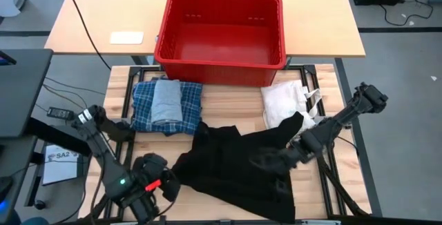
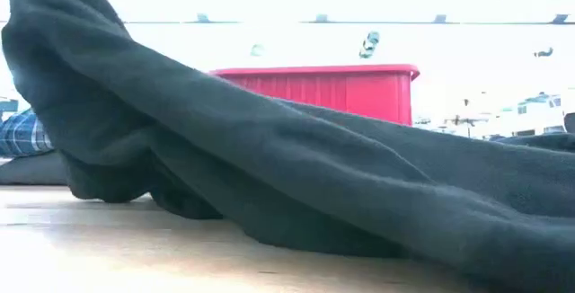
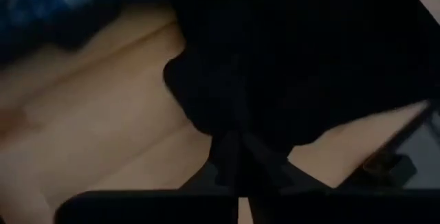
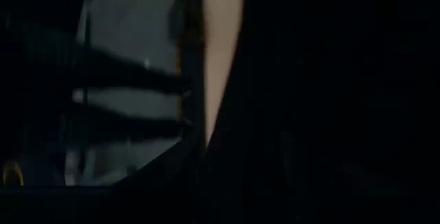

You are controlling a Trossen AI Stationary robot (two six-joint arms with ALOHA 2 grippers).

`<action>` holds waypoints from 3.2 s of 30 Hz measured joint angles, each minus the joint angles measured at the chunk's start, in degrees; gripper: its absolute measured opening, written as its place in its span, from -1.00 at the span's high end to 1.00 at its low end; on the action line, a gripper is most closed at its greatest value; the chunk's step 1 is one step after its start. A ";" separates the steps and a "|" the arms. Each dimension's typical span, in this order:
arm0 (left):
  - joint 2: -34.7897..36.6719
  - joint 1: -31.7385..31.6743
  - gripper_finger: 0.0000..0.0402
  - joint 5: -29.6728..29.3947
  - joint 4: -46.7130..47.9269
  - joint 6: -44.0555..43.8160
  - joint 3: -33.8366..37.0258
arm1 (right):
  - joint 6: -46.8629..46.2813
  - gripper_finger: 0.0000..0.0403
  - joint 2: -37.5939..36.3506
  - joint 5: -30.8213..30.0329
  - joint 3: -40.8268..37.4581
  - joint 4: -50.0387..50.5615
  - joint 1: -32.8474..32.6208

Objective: Fold Laundry from Bin
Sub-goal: Fold the black shirt

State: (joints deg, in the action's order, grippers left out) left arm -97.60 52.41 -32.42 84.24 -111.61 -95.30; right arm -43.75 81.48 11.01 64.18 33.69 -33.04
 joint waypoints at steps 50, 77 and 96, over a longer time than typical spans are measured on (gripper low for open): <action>-22.07 -20.66 0.04 40.72 -66.42 -12.45 17.49 | 34.81 -0.01 -16.07 12.64 0.09 30.31 45.80; -16.57 -17.16 0.06 37.22 -54.20 -14.34 18.06 | 32.68 0.09 4.75 13.33 -12.12 -10.25 46.50; -16.55 -16.51 -0.15 37.05 -47.65 -10.91 17.96 | 37.46 0.67 27.22 0.08 -6.25 -18.59 43.44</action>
State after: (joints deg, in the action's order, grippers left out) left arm -114.15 35.90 4.62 36.58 -122.52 -77.34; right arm -6.29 108.70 11.10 57.93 15.09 10.39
